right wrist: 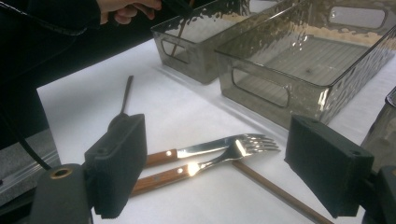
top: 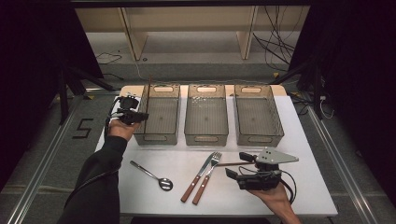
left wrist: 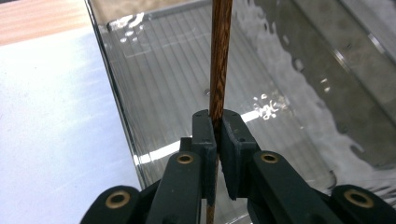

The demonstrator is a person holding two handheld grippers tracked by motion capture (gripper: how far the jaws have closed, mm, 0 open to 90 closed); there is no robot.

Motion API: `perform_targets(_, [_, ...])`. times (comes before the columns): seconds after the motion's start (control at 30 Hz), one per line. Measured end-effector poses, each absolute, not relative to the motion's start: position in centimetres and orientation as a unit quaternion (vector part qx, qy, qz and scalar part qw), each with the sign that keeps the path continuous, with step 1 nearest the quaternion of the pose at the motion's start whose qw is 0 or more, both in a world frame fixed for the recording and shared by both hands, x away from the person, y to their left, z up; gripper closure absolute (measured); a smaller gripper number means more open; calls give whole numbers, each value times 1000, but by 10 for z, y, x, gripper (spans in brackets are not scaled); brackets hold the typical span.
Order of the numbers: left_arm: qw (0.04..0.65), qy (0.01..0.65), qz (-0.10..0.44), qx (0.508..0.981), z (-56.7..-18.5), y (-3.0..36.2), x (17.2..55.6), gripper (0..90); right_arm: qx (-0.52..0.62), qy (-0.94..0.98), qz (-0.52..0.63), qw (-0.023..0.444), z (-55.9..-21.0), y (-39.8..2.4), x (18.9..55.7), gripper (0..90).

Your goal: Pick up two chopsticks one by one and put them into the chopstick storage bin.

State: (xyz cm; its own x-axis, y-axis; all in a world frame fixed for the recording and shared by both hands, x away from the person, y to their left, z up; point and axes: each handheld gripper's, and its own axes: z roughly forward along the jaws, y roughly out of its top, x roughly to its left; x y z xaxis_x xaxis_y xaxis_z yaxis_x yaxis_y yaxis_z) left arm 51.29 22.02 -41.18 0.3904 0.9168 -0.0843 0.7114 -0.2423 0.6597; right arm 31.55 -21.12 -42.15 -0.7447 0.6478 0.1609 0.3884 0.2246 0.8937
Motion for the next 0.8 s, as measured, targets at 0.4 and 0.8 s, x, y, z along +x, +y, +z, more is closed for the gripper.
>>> perform_targets(0.4, [307,551,153,761,-417,221,516,662,334,774,525,123,-421,-212,316,213])
perform_targets(0.8, [368,541,149,741,-393,217,501,211,334,773,525,124,-420,-213,317,209])
